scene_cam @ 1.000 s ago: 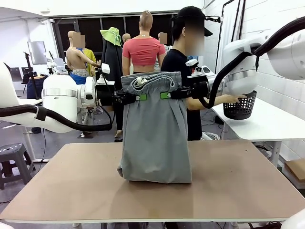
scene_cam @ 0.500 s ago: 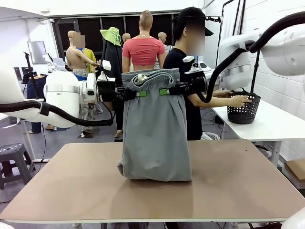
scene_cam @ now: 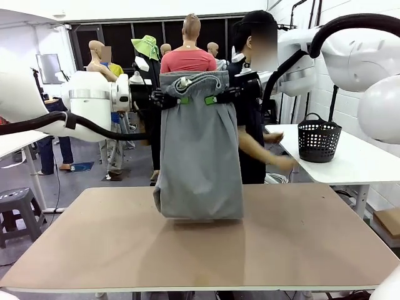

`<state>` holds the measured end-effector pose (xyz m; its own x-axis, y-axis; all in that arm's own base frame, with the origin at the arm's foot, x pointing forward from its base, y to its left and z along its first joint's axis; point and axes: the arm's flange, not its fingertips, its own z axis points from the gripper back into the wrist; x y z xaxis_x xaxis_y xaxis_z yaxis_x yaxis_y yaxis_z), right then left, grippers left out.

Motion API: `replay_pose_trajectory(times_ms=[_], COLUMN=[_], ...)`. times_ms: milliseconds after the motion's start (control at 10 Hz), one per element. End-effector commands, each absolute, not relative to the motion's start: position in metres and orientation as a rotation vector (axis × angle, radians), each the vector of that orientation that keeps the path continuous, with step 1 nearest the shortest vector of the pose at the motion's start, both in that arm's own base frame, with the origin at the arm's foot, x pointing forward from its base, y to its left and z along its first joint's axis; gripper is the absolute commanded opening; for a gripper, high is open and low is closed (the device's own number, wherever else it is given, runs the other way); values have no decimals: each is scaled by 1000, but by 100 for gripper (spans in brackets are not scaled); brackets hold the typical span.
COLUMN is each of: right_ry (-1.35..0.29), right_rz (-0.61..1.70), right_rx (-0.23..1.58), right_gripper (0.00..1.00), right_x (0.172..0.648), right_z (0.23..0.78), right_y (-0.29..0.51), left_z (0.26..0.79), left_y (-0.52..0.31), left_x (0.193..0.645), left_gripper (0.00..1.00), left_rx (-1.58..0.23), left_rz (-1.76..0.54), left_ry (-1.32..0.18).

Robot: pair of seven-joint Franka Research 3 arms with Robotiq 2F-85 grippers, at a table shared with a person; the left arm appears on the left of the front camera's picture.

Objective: Fold the training pants.
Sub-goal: Fold the Training pants in half.

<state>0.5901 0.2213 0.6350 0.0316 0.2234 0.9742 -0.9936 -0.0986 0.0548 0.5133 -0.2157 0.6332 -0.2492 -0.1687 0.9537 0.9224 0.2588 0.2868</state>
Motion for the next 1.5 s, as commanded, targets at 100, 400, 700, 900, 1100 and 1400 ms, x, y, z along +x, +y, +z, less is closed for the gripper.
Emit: replay_pose_trajectory(times_ms=[100,400,700,900,1100,1400], right_ry=[-997,-1003,-1003,-1008,-1016,-1000], right_rz=[1335,1353,1353,1343,1347,1350], right_rx=[1109,1125,1125,1129,1168,1167], right_gripper=[0,0,0,0,0,0], right_x=[628,608,608,618,636,672], right_z=[657,652,652,653,664,674], right_y=[228,228,228,231,231,230], left_z=[668,660,660,656,658,669], left_y=[-210,-209,-209,-211,-204,-204], left_x=[540,529,529,535,575,612], left_gripper=[0,0,0,0,0,0], left_rx=[-581,-640,-640,-631,-628,-626], left_rz=[-1235,-1222,-1222,-1225,-1247,-1279], left_ry=[-1528,-1493,-1493,-1484,-1505,-1511])
